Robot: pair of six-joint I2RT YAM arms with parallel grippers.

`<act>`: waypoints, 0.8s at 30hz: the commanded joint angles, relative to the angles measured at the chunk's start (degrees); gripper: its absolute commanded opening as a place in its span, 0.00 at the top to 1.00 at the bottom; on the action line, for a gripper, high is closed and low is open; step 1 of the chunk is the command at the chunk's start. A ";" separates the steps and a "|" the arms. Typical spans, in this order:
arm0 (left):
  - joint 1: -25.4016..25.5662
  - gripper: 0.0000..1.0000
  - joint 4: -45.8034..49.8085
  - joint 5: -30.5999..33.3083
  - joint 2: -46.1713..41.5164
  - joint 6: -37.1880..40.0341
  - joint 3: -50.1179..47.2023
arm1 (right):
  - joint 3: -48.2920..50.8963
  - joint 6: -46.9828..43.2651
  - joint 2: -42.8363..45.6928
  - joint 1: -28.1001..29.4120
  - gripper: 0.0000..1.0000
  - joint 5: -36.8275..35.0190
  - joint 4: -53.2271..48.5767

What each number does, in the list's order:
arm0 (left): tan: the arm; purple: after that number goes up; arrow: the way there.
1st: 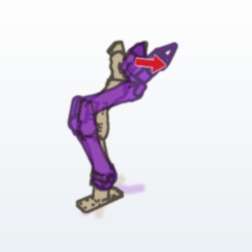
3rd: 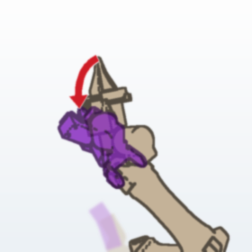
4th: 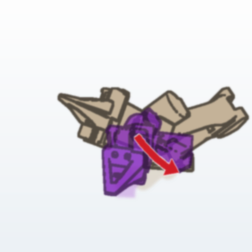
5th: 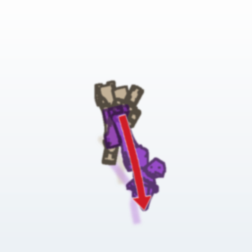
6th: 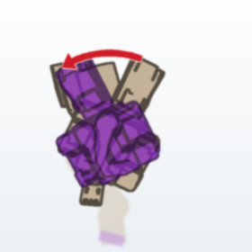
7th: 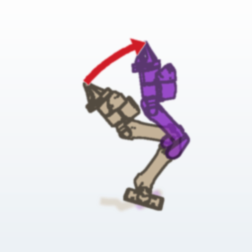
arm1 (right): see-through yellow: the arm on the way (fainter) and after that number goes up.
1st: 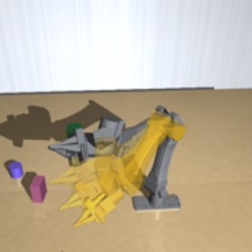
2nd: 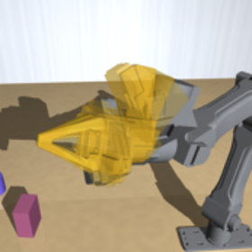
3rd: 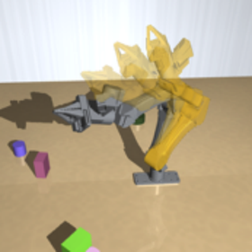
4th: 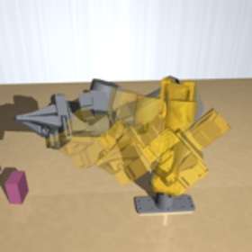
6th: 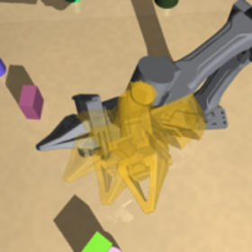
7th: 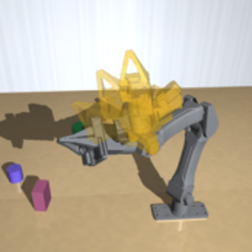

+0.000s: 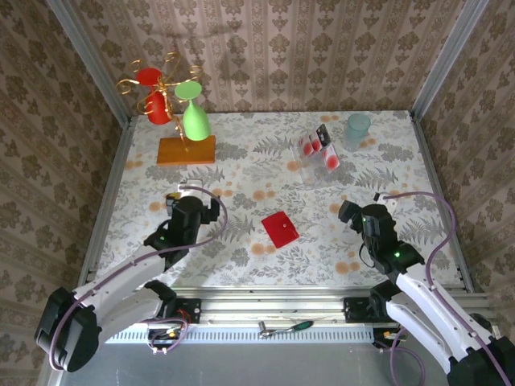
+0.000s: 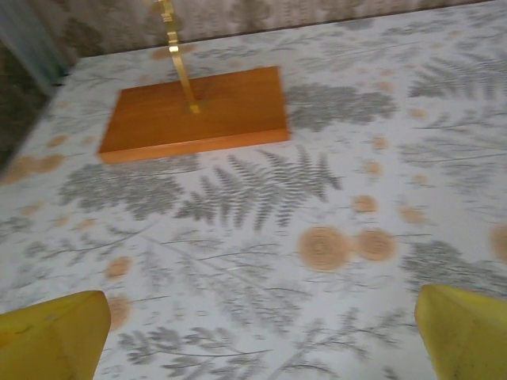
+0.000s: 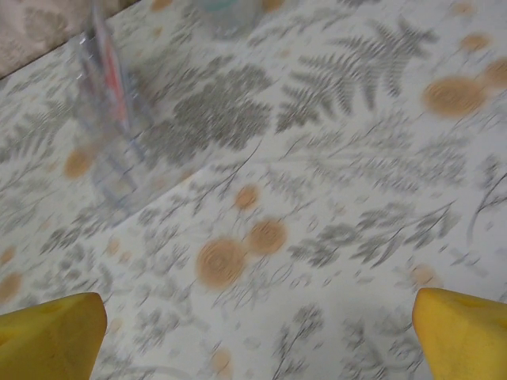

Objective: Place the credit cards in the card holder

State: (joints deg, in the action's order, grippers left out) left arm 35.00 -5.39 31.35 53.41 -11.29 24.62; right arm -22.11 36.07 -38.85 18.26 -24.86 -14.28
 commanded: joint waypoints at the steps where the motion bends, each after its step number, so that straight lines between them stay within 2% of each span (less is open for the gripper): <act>1: -3.72 0.00 -5.60 2.81 -1.32 5.80 -1.51 | -1.75 -3.60 -5.37 -2.74 0.00 -9.26 5.36; 4: -6.36 0.00 -10.83 3.66 -0.32 11.94 -1.88 | -4.03 -4.75 -11.21 -6.64 0.00 -8.92 8.50; 8: -11.16 0.00 -10.76 1.90 0.19 16.59 -0.28 | -5.72 -9.98 -15.75 -9.01 0.00 -12.08 13.42; 14: -18.62 0.00 -13.50 -1.90 0.98 14.49 -1.65 | -6.15 -12.33 -21.96 -14.40 0.00 -13.20 19.02; 17: -20.46 0.00 -19.16 -2.36 6.37 14.10 -2.63 | -6.28 -16.02 -25.57 -14.97 0.00 -13.67 23.06; 24: -20.98 0.00 -37.00 -2.02 21.72 17.28 -4.44 | -4.45 -22.68 -30.87 -16.06 0.00 -13.48 31.05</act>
State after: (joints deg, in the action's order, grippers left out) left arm 14.50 -32.60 29.89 72.31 3.88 21.37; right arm -27.27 17.43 -68.86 2.87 -35.86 10.52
